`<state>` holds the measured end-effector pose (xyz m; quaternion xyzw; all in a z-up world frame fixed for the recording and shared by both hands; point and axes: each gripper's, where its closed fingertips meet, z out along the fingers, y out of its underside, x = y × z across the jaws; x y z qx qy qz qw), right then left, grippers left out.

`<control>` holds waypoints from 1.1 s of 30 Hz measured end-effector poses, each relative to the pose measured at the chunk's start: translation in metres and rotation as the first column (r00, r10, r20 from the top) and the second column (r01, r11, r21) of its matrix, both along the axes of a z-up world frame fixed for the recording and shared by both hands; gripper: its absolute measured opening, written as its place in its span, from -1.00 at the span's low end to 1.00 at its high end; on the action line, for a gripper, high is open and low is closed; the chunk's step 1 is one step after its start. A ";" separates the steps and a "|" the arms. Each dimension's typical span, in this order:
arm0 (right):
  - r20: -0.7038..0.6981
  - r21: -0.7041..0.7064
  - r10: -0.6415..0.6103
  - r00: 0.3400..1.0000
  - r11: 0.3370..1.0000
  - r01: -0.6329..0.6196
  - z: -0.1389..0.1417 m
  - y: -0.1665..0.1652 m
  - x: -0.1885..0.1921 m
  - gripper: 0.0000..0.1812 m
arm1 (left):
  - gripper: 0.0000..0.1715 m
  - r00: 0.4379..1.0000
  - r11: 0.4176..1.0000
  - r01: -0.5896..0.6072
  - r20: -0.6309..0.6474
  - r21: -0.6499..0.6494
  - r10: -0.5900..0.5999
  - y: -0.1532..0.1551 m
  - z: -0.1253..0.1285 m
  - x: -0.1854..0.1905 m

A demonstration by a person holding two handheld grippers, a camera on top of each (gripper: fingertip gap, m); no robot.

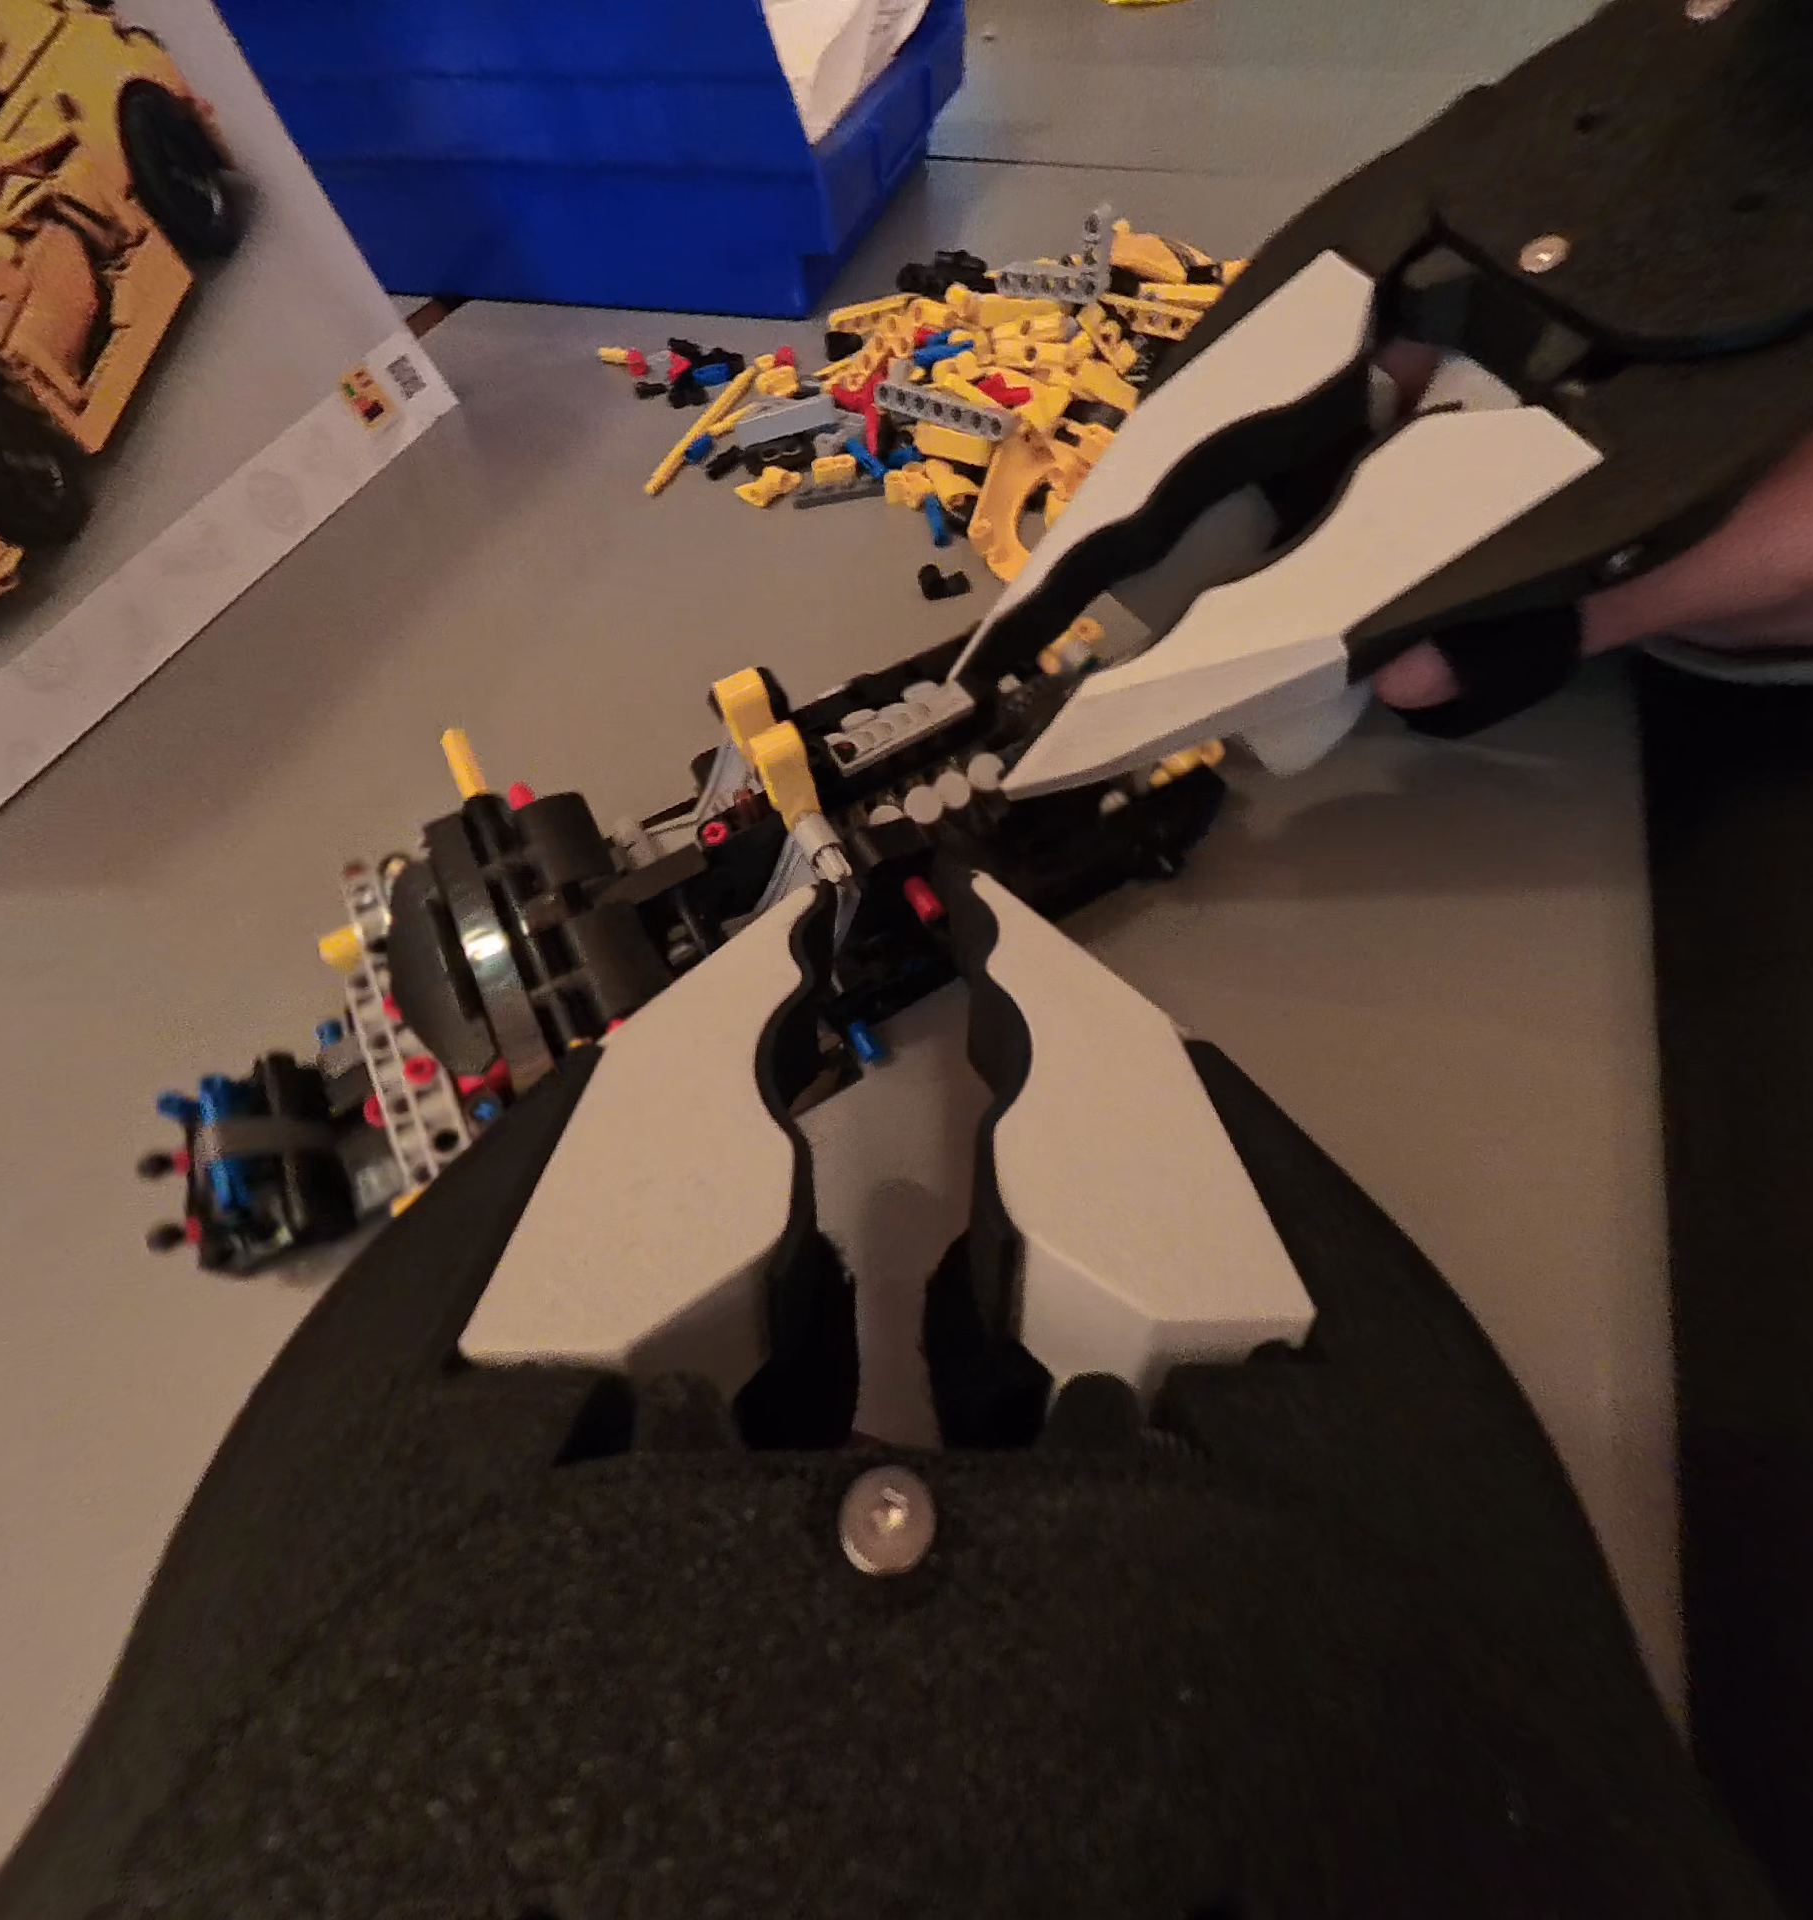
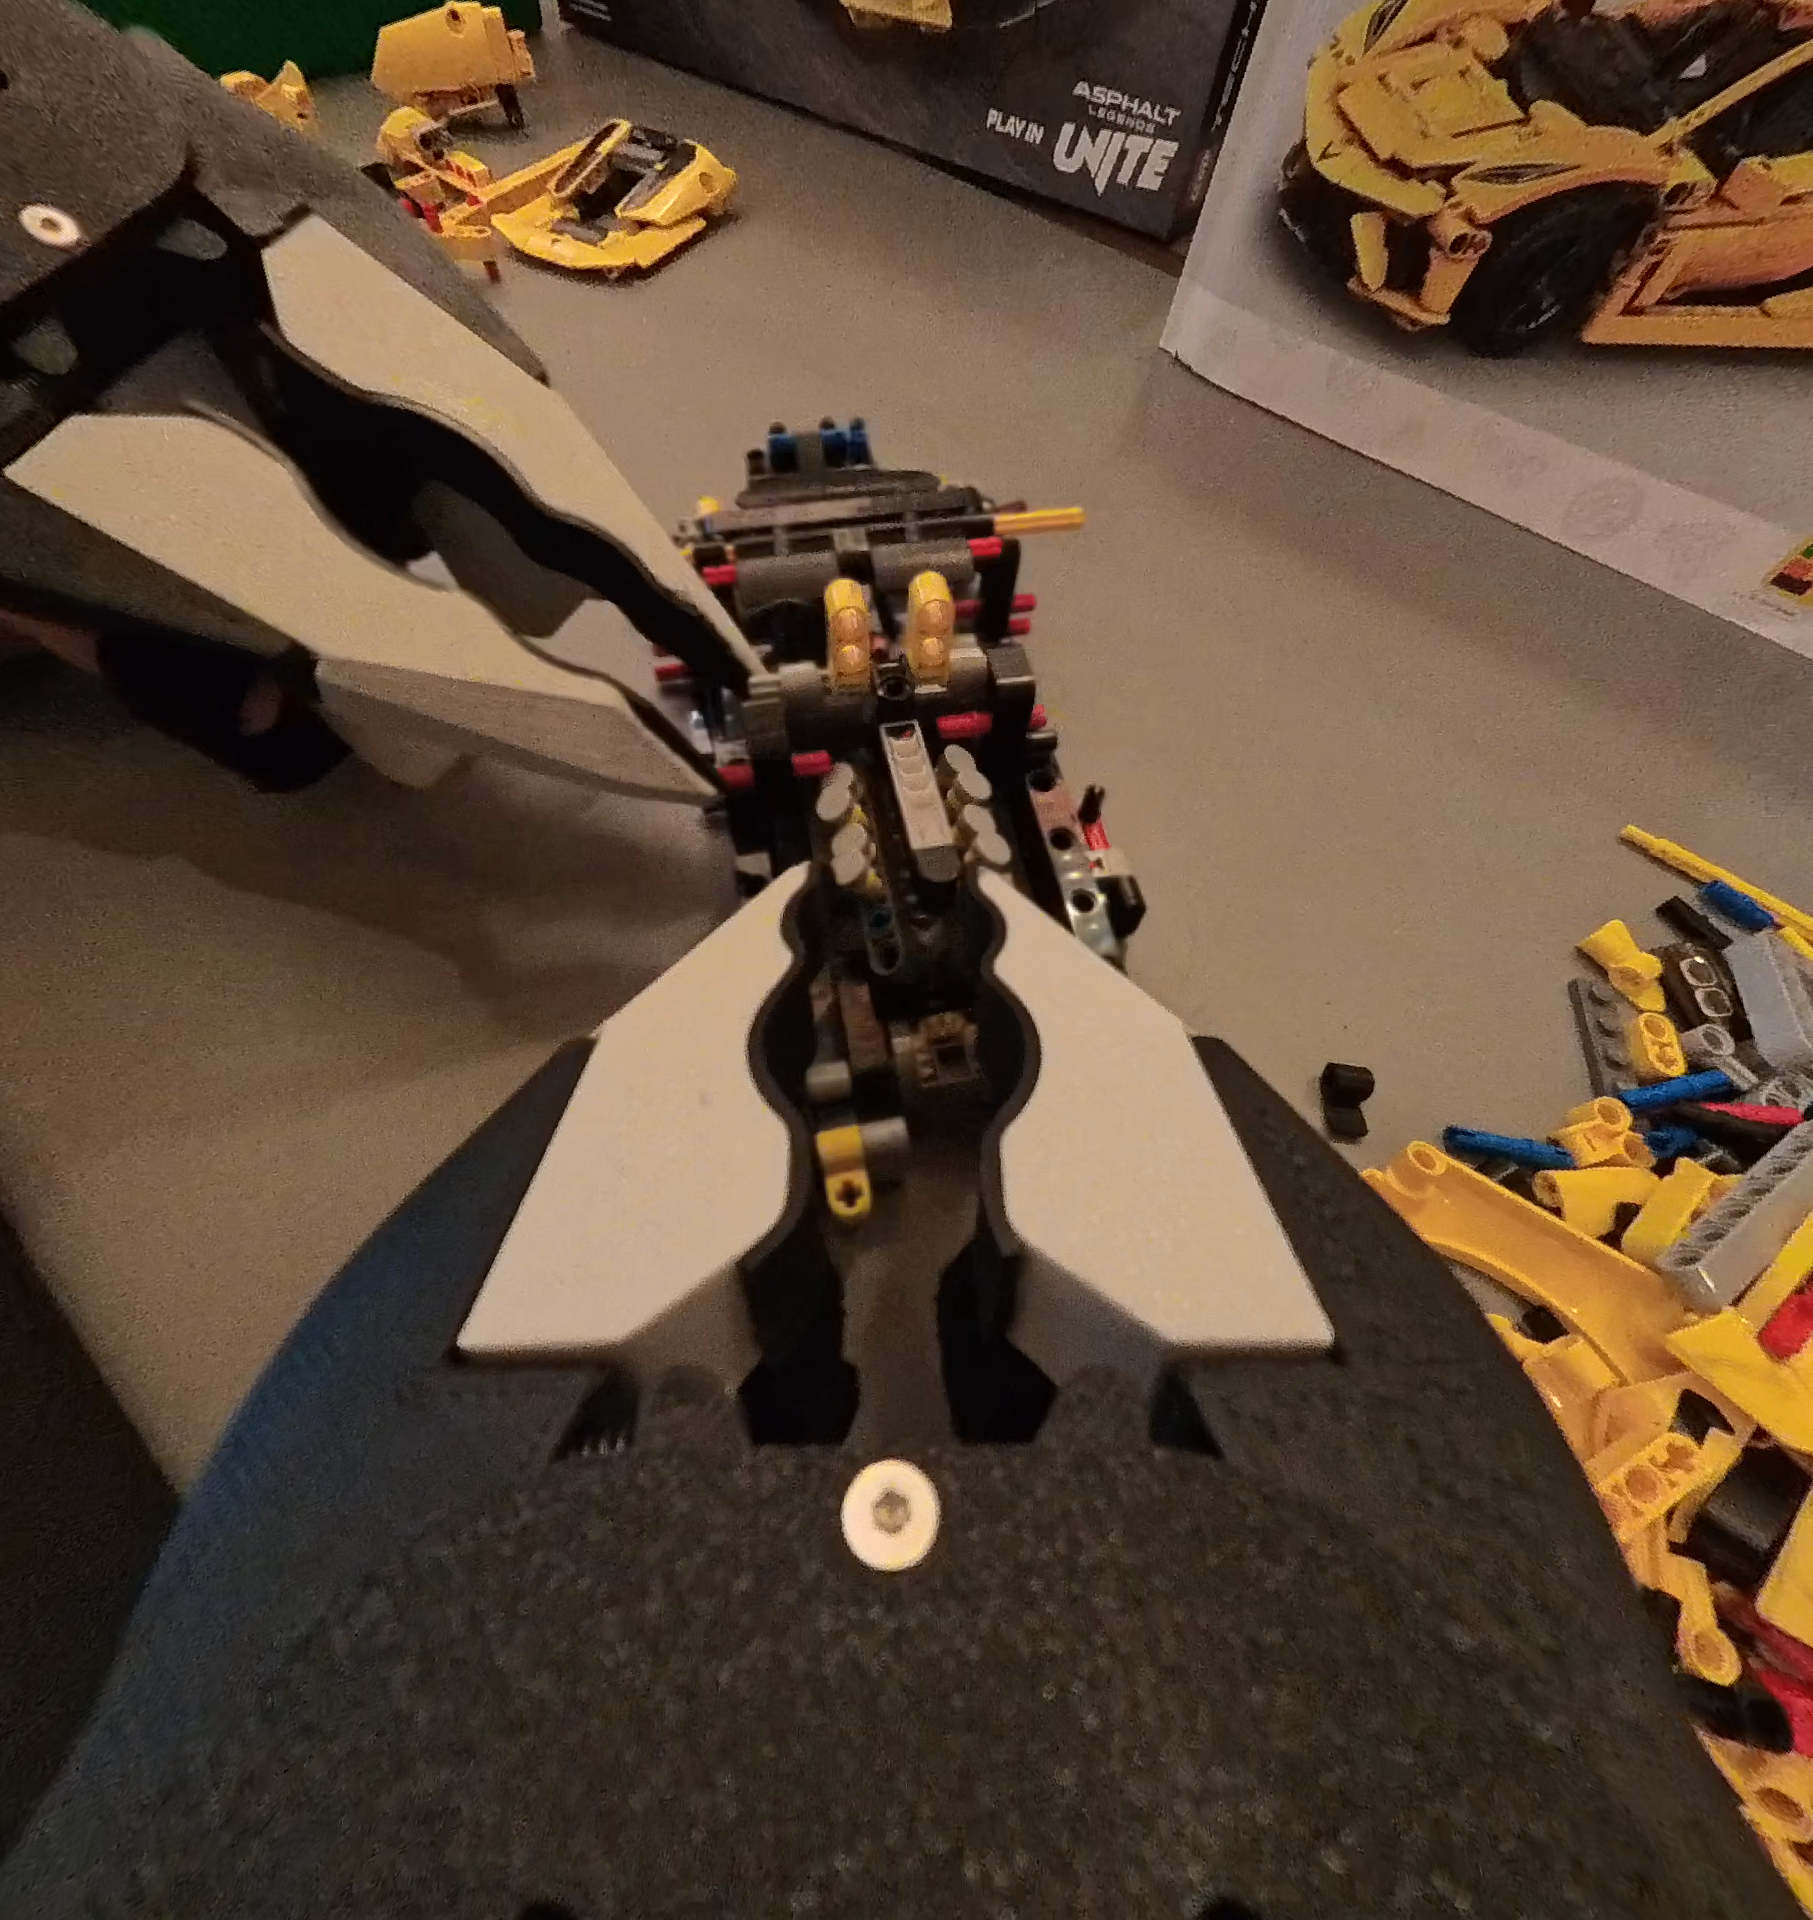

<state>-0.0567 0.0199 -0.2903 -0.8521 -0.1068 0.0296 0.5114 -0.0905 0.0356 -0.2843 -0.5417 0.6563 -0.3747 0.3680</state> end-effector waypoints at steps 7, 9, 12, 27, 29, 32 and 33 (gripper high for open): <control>-0.001 -0.007 0.008 1.000 1.000 -0.008 -0.001 0.000 0.002 -0.78 | -0.66 0.954 0.942 -0.253 0.105 -0.219 0.280 0.094 0.034 -0.030; 0.009 -0.004 0.036 0.999 0.999 -0.036 -0.001 0.002 0.004 -0.79 | -0.54 0.947 0.916 -0.304 0.021 -0.261 0.320 0.115 0.016 -0.038; 0.061 0.008 0.068 0.996 0.998 -0.069 -0.001 0.011 0.011 -0.77 | -0.46 0.961 0.900 -0.272 -0.045 -0.342 0.273 0.115 -0.001 -0.038; 0.014 0.003 0.030 0.999 1.000 -0.030 0.000 0.014 0.020 -0.76 | -0.60 0.990 0.899 -0.033 -0.137 -0.437 -0.030 0.047 -0.007 -0.053; -0.005 0.006 0.015 1.000 1.000 -0.015 0.001 0.014 0.023 -0.76 | -0.65 0.975 0.893 0.080 -0.150 -0.443 -0.162 0.022 -0.006 -0.064; -0.049 0.002 0.067 0.997 0.998 -0.067 0.002 0.013 0.014 -0.84 | -0.80 0.932 0.835 0.263 -0.096 -0.483 -0.350 -0.014 0.010 -0.077; -0.037 0.006 0.066 0.997 0.998 -0.066 0.002 0.014 0.013 -0.85 | -0.78 0.923 0.824 0.294 -0.080 -0.484 -0.376 -0.018 0.015 -0.080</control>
